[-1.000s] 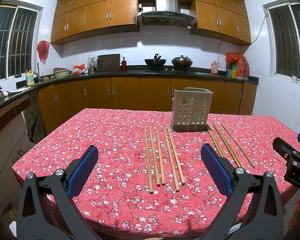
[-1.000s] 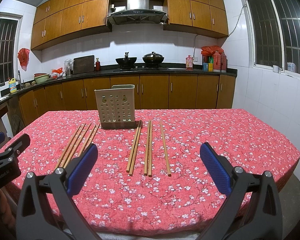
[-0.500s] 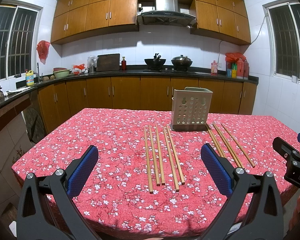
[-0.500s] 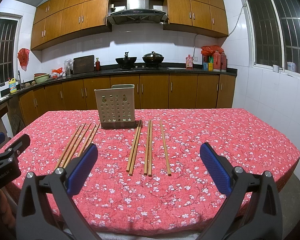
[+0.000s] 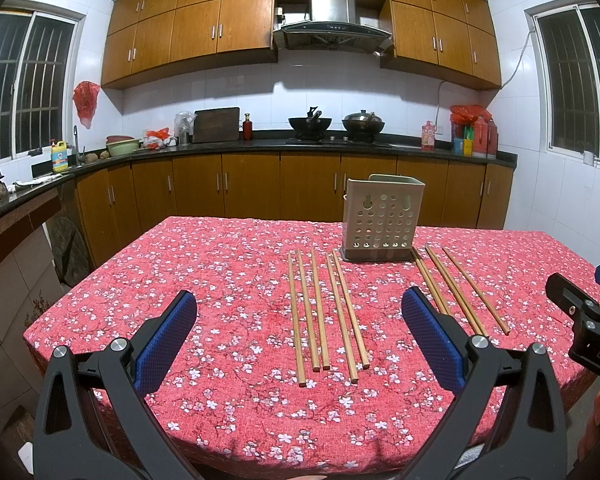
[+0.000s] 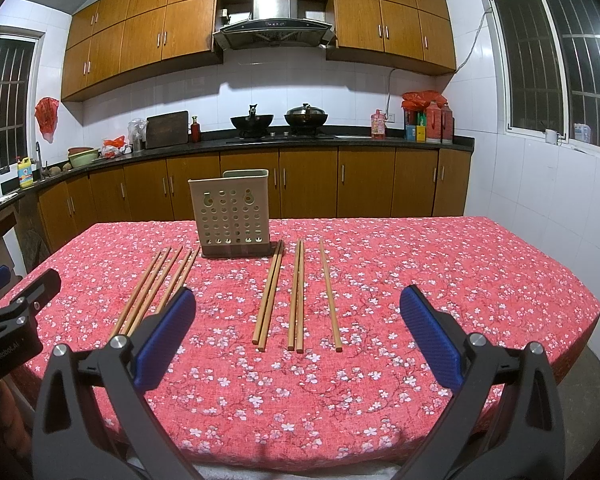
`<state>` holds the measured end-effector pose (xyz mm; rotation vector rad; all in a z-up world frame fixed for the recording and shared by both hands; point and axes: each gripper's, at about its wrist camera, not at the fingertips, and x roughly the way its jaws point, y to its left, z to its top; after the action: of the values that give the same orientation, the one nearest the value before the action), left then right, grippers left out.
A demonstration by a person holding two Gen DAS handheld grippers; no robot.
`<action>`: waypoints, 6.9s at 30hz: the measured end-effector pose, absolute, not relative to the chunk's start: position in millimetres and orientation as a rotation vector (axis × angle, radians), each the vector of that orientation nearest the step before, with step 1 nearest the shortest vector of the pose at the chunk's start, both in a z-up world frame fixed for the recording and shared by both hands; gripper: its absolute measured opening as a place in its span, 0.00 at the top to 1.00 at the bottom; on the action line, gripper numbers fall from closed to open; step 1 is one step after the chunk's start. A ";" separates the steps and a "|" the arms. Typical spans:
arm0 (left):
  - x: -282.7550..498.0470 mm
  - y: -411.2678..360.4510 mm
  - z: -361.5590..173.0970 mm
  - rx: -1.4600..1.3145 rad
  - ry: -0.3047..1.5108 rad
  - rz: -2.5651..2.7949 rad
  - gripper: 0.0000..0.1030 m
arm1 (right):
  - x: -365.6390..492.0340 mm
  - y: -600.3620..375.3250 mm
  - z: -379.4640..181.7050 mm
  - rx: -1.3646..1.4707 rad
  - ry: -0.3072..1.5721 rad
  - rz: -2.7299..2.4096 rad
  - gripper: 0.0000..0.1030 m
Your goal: Organize utensils
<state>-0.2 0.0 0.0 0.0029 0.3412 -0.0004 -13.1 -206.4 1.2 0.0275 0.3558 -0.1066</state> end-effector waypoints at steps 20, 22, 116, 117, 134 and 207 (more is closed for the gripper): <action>-0.1 0.0 0.0 0.003 0.342 0.000 0.02 | -10.3 -204.0 0.3 0.027 0.357 -0.106 0.04; 0.1 0.1 -0.1 0.003 0.344 0.000 0.02 | -9.4 -203.8 0.3 0.027 0.358 -0.106 0.04; 174.7 48.9 -76.2 0.047 0.887 -0.065 0.89 | 191.1 -294.4 -95.9 0.165 0.858 -0.175 0.92; 175.6 48.5 -75.9 0.049 0.889 -0.067 0.90 | 191.7 -294.5 -95.8 0.161 0.860 -0.174 0.92; 177.9 57.5 -5.2 -0.002 0.725 -0.083 0.92 | 163.7 -302.5 -6.1 0.169 0.635 -0.146 0.92; 159.1 45.9 -54.6 0.040 0.810 -0.138 0.71 | 146.7 -297.1 59.2 0.130 0.437 -0.106 0.92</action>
<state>159.1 45.9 -54.6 0.0402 0.8096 -0.1381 146.7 -297.1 59.2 0.1302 0.4373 -0.1056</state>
